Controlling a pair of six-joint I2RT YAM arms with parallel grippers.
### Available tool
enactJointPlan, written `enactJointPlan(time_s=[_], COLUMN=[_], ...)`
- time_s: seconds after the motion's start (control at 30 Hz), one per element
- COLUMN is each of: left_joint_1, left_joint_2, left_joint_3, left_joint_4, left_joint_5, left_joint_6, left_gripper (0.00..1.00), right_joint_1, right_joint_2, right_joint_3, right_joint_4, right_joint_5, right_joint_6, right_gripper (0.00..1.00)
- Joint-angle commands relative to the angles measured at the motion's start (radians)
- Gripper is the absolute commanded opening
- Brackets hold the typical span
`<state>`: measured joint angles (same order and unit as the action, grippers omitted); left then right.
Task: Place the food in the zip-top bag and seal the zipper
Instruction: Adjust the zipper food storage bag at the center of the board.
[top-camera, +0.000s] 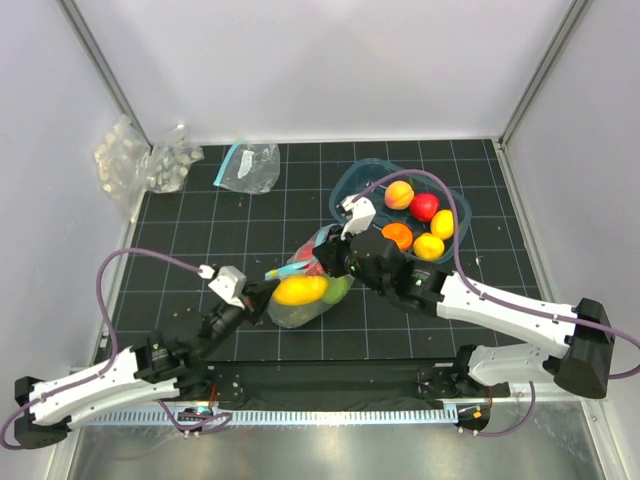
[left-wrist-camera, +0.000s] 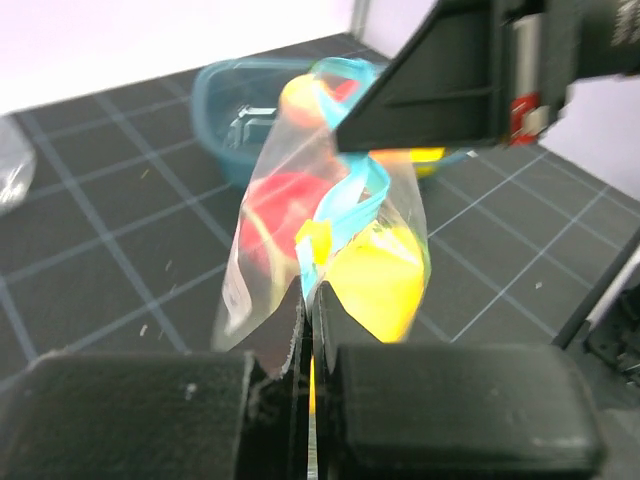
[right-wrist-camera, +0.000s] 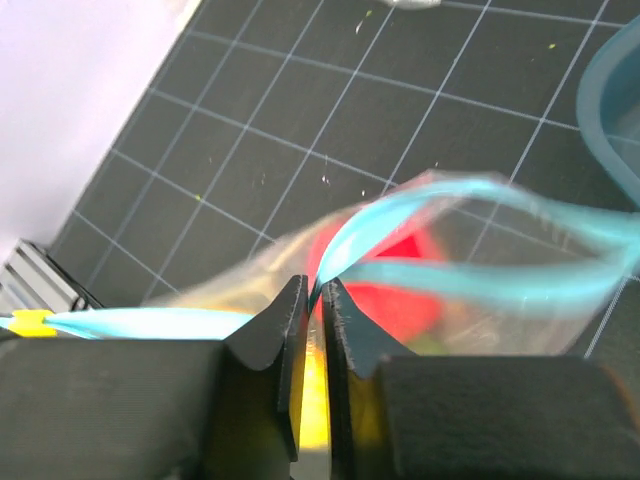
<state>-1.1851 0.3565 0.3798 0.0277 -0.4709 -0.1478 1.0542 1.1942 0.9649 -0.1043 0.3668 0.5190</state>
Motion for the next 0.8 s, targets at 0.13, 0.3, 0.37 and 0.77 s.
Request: enactJointPlan(time_s=[0.13, 0.3, 0.37, 0.77], left_joint_1=[-0.002, -0.002, -0.001, -0.001], left_joint_2=[-0.324, -0.294, -0.219, -0.077], left_joint_3=[-0.136, -0.133, -0.113, -0.081], left_joint_4=[-0.109, -0.095, -0.089, -0.043], left_joint_5=[-0.123, -0.067, -0.052, 0.035], left_joint_6=[-0.068, -0.042, -0.042, -0.030], left_gripper=[0.00, 0.01, 0.00, 0.00], right_joint_1=[-0.017, -0.017, -0.017, -0.016], right_joint_2=[-0.005, -0.028, -0.042, -0.133], right_joint_3=[0.014, 0.008, 0.009, -0.132], right_joint_4=[0.054, 0.067, 0.083, 0.259], right_joint_5=[-0.048, -0.086, -0.153, -0.689], right_joint_6=[-0.077, -0.140, -0.233, -0.666], right_gripper=[0.26, 0.49, 0.48, 0.50])
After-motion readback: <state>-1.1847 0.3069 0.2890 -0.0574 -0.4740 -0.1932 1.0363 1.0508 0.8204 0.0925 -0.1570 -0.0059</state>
